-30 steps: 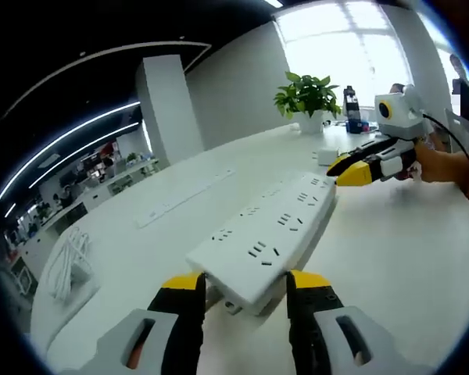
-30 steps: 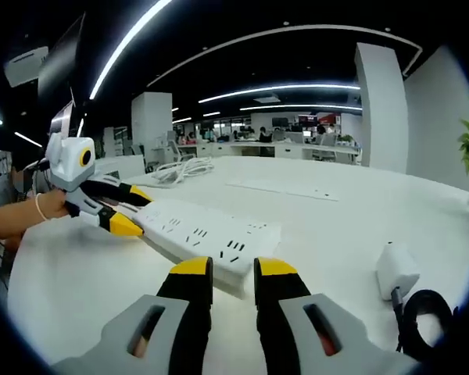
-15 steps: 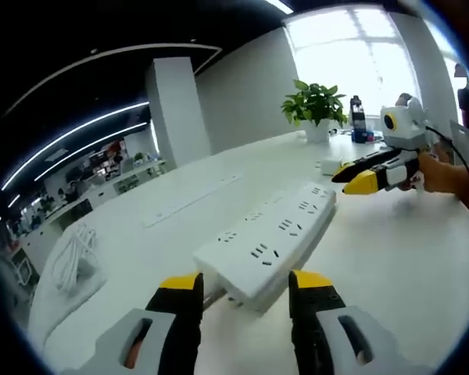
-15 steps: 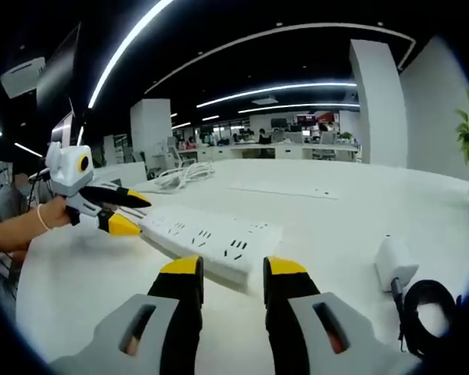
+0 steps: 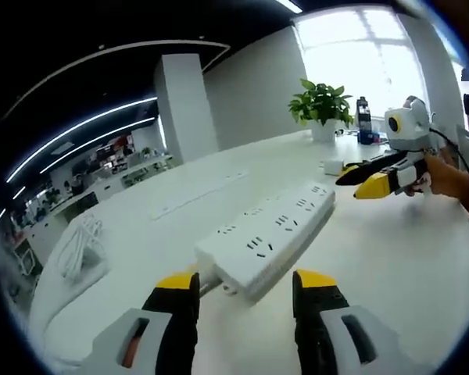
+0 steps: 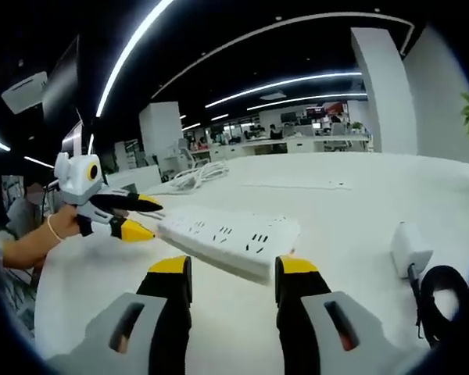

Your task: Straighten the power strip on the desk, plug the charger into it

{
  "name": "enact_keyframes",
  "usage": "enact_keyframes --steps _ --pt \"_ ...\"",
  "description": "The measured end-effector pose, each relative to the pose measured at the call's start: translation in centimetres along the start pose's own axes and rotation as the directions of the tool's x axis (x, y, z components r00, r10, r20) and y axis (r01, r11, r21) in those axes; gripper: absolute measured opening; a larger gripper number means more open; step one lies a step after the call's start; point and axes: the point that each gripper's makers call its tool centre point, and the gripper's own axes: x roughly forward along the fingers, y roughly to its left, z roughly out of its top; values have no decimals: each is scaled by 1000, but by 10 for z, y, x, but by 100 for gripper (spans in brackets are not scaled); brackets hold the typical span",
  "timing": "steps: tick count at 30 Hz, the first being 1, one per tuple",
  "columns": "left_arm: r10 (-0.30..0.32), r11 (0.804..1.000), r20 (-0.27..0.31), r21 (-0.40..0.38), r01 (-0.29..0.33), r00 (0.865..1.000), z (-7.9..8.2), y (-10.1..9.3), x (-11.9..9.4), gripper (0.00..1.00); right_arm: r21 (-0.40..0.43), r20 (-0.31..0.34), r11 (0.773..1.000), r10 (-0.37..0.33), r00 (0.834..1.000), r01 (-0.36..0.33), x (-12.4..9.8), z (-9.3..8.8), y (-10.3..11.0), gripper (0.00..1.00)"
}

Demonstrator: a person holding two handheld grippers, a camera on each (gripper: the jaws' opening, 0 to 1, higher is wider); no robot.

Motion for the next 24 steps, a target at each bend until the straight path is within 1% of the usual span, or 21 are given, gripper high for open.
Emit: enact_keyframes --steps 3,5,9,13,15,19,22,24 --pt "13 1000 0 16 -13 1000 0 2 -5 42 -4 4 1000 6 1000 -6 -2 2 2 42" --pt "14 1000 6 21 -14 1000 1 1 -8 42 -12 10 1000 9 1000 -9 -3 4 3 42" --pt "-20 1000 18 -15 20 1000 4 -7 -14 44 -27 33 1000 7 999 -6 -7 10 4 42" --pt "-19 1000 20 -20 20 1000 5 -11 -18 44 -46 62 999 5 998 -2 -11 14 6 41" --pt "-12 1000 29 -26 13 1000 7 -11 -20 43 -52 63 999 -9 998 12 -10 15 5 40" --pt "15 999 39 -38 -14 999 8 -11 -25 39 -62 54 998 5 999 -2 -11 12 8 41" --pt "30 999 49 -32 -29 998 8 -11 -28 39 -68 53 998 10 999 -6 -13 13 10 42" --pt "35 999 45 -39 -34 998 6 -9 -28 39 -74 49 997 7 999 -4 -15 13 9 44"
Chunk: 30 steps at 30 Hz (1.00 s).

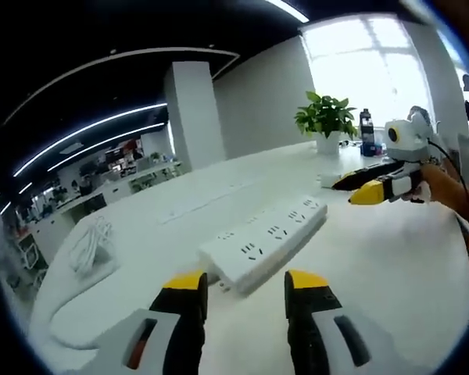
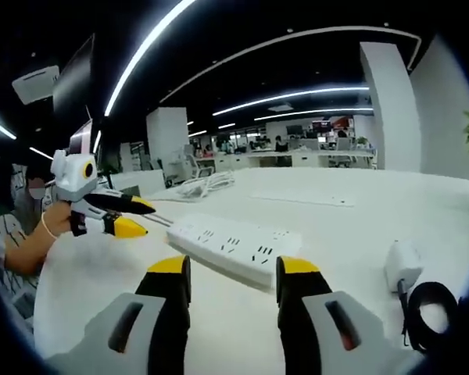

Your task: Straighten the power strip on the desk, plug the charger into it

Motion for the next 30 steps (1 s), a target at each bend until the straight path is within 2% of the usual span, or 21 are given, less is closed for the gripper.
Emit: enact_keyframes --steps 3,4,5,6,7,8,10,11,13,17,21,23,24,25,28,30 --pt "-34 992 -5 -118 33 999 -3 -5 0 39 19 13 1000 0 1000 0 -3 2 1 45" --pt "-44 989 1 -140 44 999 -3 -6 0 42 38 16 999 2 1000 -3 -4 2 2 45" --pt "-17 993 -13 -116 15 1000 -6 0 1 54 50 19 999 8 1000 -9 -4 3 2 46" --pt "-6 995 -77 -104 -2 997 -14 1 -1 57 59 22 998 15 1000 -17 -4 3 3 46" --pt "3 1000 -103 -27 -6 995 -18 2 -1 55 65 22 998 21 1000 -22 -4 3 3 46" --pt "31 999 -94 25 -28 995 -17 2 0 56 68 19 997 22 1000 -23 -4 2 4 46" --pt "9 998 -93 69 -3 996 -17 -5 0 62 70 15 997 20 1000 -21 -4 2 3 46" --pt "17 998 -90 64 -12 996 -17 -8 0 64 71 19 997 20 1000 -21 -5 2 2 46" --pt "42 993 -31 112 -39 999 -7 -7 0 67 73 22 997 20 1000 -21 -5 3 2 46" --pt "40 996 -20 79 -39 999 -1 -9 -6 66 76 26 997 22 999 -24 -5 4 3 46" --pt "18 999 58 49 -21 998 13 -14 -10 68 82 34 996 23 999 -26 -6 5 3 46" --pt "-6 1000 55 -1 6 998 14 -17 -13 59 88 37 996 23 999 -26 -6 5 2 46" --pt "-21 1000 32 -17 21 999 11 -18 -13 55 90 38 996 23 999 -26 -6 5 2 46" --pt "-29 999 34 -24 29 999 11 -18 -14 54 94 40 995 23 999 -26 -7 5 2 46" --pt "-83 990 42 -109 87 996 11 -27 -14 58 88 39 996 20 999 -23 -9 5 1 47" --pt "-100 987 44 -123 105 994 11 -30 -14 63 68 35 998 17 999 -20 -11 5 1 50"
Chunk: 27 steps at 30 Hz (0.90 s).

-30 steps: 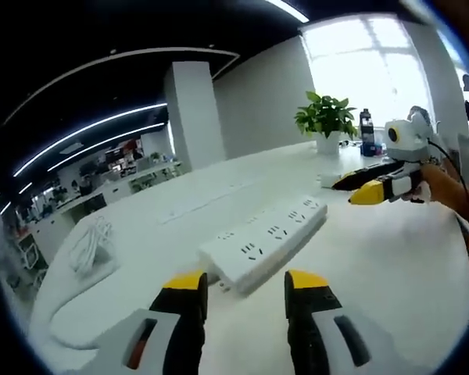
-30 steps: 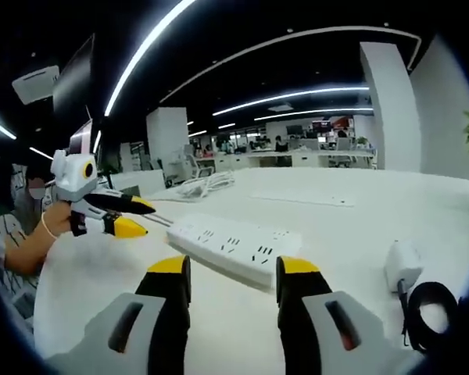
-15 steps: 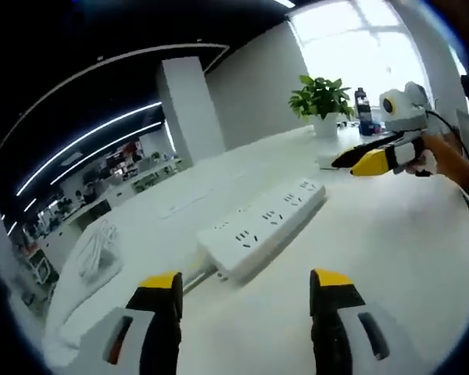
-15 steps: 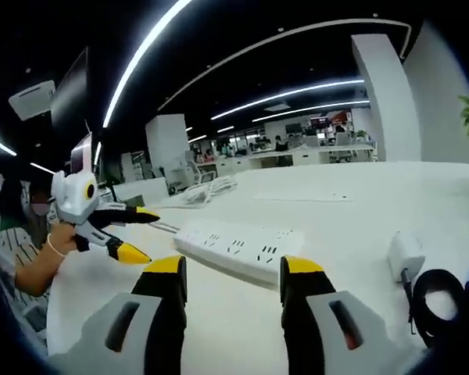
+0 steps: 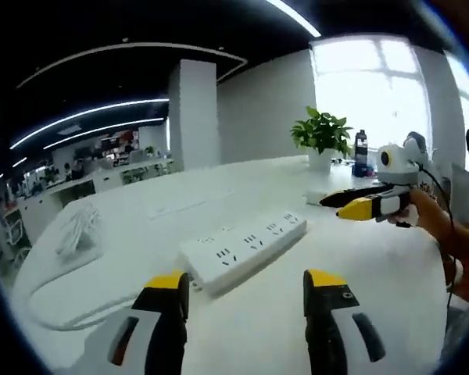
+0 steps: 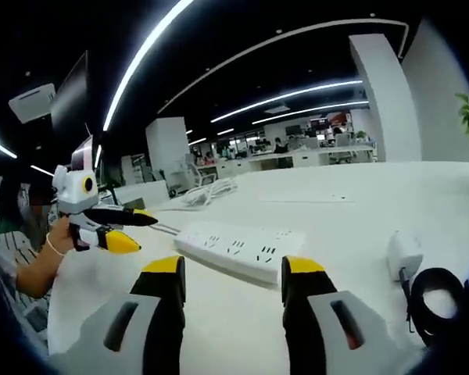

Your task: Straighten the power strip on the desk, plug the charger into it

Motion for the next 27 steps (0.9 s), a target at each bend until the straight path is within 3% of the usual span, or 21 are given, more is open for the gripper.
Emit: enact_keyframes --steps 12,23,27 --pt "37 999 -53 24 -36 998 -3 -7 -2 69 -90 -10 996 -17 1000 16 -12 8 0 60" --pt "49 999 -20 4 -49 999 1 -6 -9 75 -95 -3 995 0 1000 0 -23 11 2 76" --pt "57 998 -15 4 -57 998 1 -5 -11 76 -104 39 995 4 999 0 -28 19 -1 83"
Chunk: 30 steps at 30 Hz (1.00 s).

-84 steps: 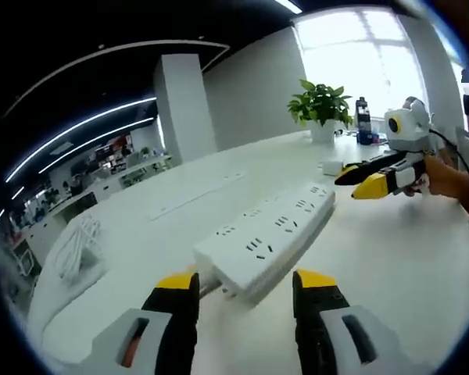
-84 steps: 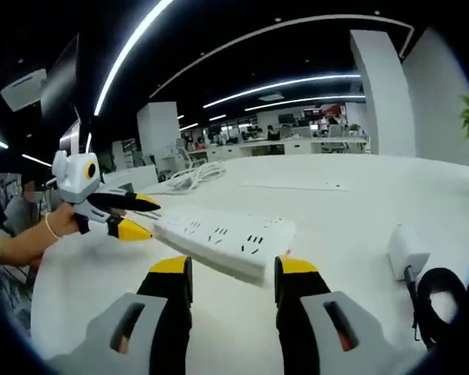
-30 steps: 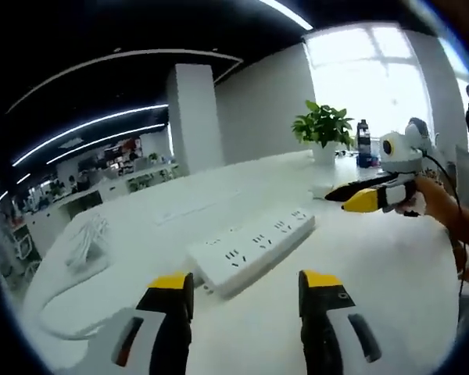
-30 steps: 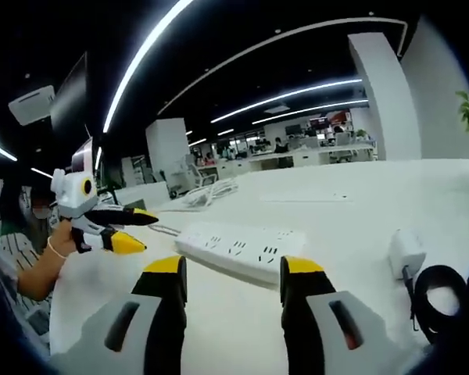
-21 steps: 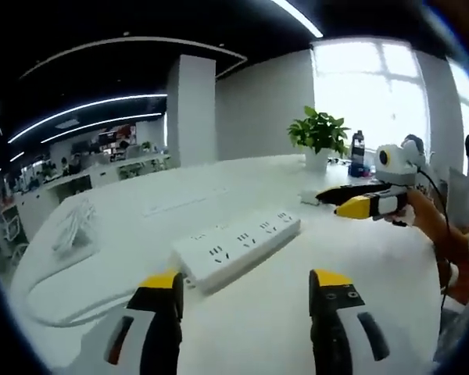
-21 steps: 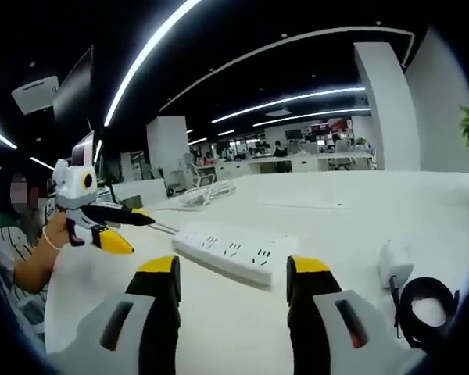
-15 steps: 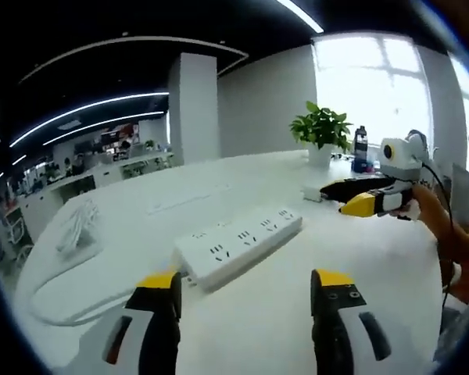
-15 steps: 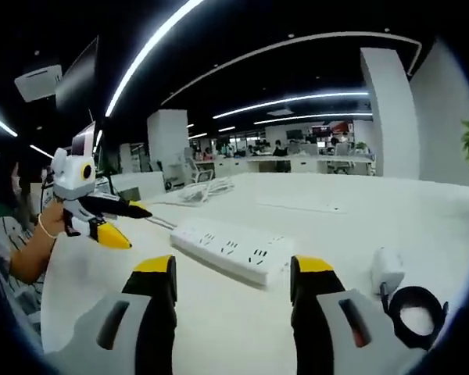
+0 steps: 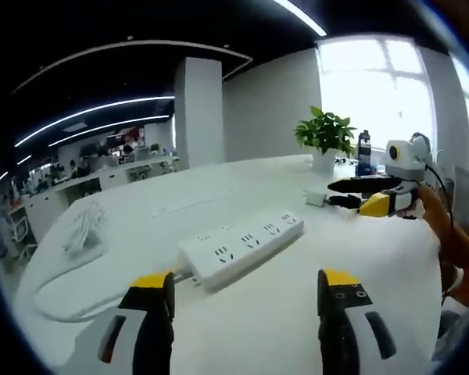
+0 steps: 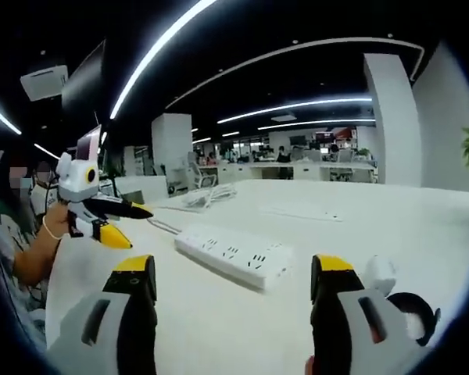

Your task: Straighten the power strip on the desk, plug the charger into it

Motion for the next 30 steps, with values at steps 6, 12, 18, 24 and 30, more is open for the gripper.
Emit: enact_keyframes --steps 6,12,18,24,30 --pt "-6 1000 9 -14 7 1000 -2 -2 -1 76 -23 22 999 -23 999 23 -5 1 -12 85" --pt "-13 1000 15 -23 13 1000 -3 -4 0 76 26 2 1000 -11 1000 11 -11 -6 -17 84" --pt "-19 999 26 -25 20 999 0 -6 1 76 50 49 999 -5 999 3 -15 2 -17 76" --pt "-20 999 26 -30 21 999 -1 -6 2 76 88 -19 995 44 999 -42 -14 -10 -11 66" --pt "-18 999 5 -28 18 1000 -6 -6 0 76 34 -4 999 27 1000 -27 -21 -7 -18 66"
